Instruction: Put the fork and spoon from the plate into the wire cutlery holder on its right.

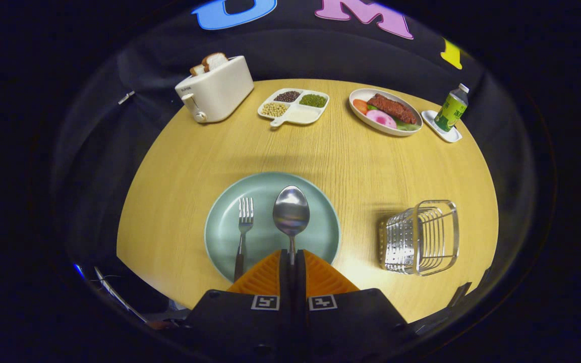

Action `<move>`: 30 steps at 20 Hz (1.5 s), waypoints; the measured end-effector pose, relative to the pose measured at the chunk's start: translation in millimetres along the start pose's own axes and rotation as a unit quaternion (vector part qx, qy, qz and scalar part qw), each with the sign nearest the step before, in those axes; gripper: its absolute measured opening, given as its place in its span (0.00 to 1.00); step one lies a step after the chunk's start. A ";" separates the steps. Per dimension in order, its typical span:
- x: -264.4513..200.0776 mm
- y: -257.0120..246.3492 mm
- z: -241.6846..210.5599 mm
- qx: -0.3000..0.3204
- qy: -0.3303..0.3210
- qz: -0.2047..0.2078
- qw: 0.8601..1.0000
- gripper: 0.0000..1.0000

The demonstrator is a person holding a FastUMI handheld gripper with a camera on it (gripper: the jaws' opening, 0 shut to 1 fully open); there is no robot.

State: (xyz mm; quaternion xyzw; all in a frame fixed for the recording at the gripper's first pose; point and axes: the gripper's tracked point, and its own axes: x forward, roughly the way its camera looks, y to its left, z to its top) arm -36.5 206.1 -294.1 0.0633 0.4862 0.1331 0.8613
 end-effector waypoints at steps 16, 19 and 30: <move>-39.7 -170.7 -42.6 -0.083 0.238 -0.039 0.967 0.06; -29.6 -169.6 -47.9 -0.075 0.261 -0.033 0.962 0.08; -49.4 -153.6 19.2 -0.027 0.070 -0.060 0.995 0.54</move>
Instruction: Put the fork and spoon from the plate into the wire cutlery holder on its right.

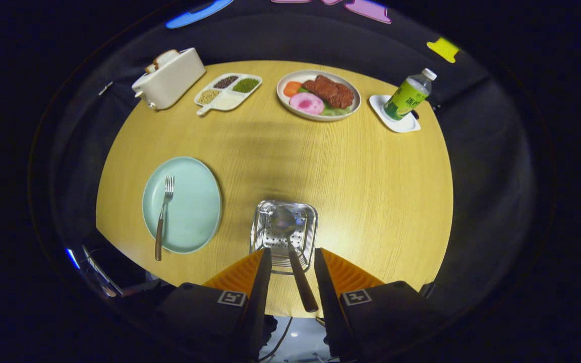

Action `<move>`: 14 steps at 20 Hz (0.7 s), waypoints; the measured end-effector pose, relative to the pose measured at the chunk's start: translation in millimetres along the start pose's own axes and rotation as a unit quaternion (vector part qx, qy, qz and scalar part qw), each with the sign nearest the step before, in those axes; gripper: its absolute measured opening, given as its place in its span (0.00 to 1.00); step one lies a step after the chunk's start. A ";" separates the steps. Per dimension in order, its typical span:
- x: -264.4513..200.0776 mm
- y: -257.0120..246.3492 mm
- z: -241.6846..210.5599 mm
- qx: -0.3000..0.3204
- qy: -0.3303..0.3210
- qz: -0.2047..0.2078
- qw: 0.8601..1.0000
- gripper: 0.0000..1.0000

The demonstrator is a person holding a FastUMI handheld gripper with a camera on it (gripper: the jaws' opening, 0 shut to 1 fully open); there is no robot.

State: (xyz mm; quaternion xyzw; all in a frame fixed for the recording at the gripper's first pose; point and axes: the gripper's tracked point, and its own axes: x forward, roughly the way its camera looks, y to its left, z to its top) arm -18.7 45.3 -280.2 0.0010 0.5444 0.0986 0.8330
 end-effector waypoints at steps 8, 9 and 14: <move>-12.9 162.8 14.0 0.002 -0.109 0.092 0.990 0.54; -3.0 180.0 8.9 -0.003 -0.102 0.098 0.990 0.55; 53.5 235.5 -15.7 -0.006 -0.062 0.097 0.993 0.55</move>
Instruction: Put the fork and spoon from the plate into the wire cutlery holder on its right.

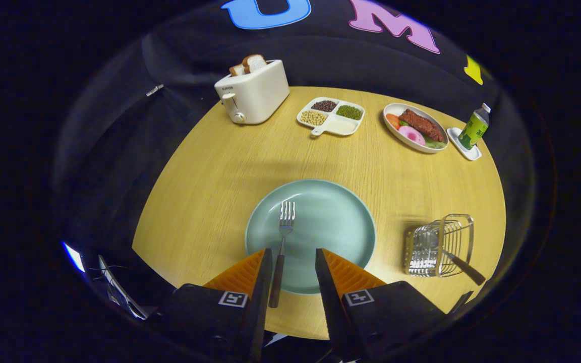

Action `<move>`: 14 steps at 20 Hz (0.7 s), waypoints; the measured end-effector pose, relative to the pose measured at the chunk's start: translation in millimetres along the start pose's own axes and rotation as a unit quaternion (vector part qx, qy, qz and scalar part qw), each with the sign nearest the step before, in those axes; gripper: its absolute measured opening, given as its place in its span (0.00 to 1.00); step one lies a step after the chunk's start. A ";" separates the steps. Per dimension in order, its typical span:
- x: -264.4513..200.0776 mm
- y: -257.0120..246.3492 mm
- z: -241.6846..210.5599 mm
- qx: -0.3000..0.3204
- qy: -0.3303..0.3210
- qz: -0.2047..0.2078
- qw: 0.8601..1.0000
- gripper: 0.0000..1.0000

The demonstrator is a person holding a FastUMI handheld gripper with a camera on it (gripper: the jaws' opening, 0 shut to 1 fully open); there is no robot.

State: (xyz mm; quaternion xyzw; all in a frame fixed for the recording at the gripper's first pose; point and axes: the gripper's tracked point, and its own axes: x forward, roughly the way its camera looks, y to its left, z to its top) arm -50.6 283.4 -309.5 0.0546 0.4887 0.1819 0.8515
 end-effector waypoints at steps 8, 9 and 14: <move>62.2 15.5 -23.5 0.014 0.049 -0.021 0.998 0.55; 68.5 14.8 -23.5 0.012 0.053 -0.027 0.998 0.55; 83.5 4.9 -29.5 0.019 0.085 -0.057 0.995 0.26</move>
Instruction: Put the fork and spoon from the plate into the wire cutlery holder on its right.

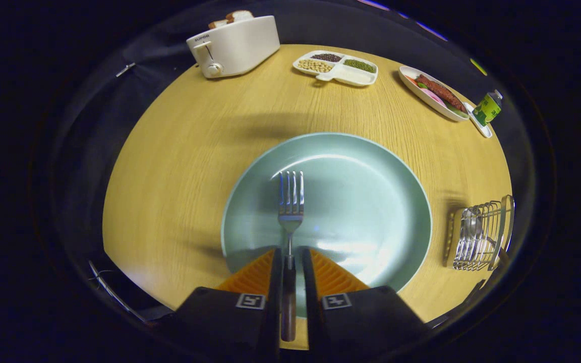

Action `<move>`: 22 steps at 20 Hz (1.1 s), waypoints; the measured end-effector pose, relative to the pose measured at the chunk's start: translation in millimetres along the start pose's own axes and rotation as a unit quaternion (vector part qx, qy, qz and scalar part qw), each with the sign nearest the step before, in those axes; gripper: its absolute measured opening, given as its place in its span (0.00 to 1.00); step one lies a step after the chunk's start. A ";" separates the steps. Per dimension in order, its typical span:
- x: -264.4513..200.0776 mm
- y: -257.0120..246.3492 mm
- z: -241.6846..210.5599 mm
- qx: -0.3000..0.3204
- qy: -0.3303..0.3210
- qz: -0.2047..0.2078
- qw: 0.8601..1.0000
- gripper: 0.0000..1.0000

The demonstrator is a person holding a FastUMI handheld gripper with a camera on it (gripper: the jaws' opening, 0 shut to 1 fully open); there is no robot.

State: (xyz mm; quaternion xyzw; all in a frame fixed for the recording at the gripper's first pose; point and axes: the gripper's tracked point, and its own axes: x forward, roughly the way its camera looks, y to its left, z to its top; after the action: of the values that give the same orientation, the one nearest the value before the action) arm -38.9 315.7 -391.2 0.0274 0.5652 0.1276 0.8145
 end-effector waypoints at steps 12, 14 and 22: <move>-84.9 -41.8 20.9 -0.038 -0.005 0.063 0.997 0.09; -117.3 -74.9 23.8 -0.062 0.004 0.068 0.996 0.08; -185.7 -230.9 -2.8 -0.161 0.133 0.023 0.978 0.08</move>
State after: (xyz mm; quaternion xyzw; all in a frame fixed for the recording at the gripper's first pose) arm -61.6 48.0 -266.1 -0.1083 0.6398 0.2378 0.7227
